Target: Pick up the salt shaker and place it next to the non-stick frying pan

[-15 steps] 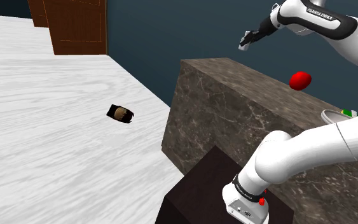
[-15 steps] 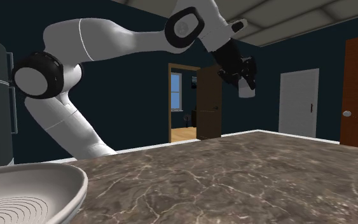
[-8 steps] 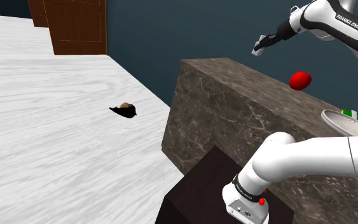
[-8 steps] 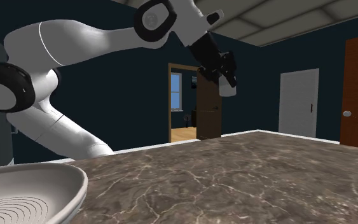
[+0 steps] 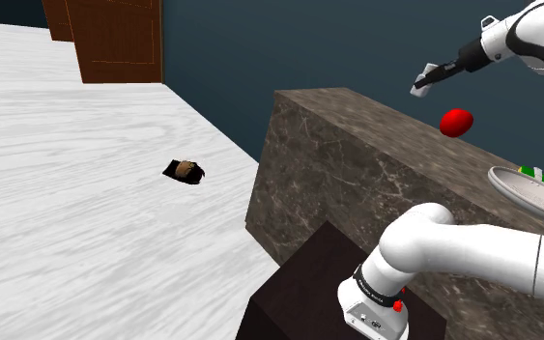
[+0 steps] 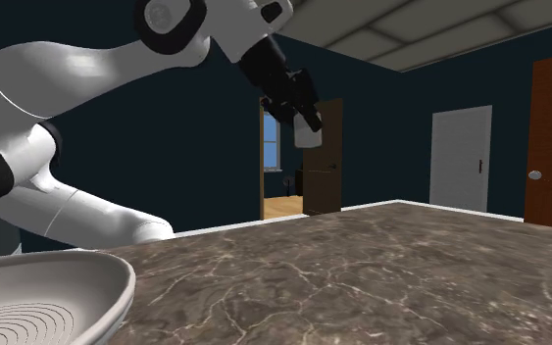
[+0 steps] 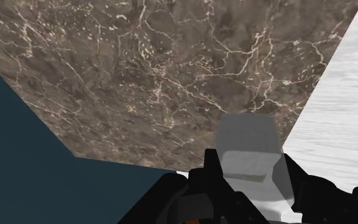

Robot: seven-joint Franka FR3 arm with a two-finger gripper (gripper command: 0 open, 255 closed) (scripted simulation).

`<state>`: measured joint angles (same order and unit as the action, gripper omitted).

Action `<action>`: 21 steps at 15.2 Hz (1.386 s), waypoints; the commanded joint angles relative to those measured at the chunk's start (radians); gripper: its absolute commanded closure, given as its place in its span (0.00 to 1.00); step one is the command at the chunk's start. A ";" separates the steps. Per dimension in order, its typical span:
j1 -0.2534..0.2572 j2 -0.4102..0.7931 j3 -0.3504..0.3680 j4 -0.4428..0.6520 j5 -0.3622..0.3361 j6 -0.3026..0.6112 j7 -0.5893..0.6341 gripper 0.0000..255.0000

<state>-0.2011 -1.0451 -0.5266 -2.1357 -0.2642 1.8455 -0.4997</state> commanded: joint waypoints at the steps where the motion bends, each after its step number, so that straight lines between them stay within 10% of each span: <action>1: -0.030 -0.057 0.007 -0.011 -0.005 -0.050 -0.017 1.00; 21: -0.217 -0.379 -0.021 0.197 -0.063 -0.581 -0.253 1.00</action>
<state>-0.4137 -1.4166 -0.5414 -1.9589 -0.3201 1.2918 -0.7360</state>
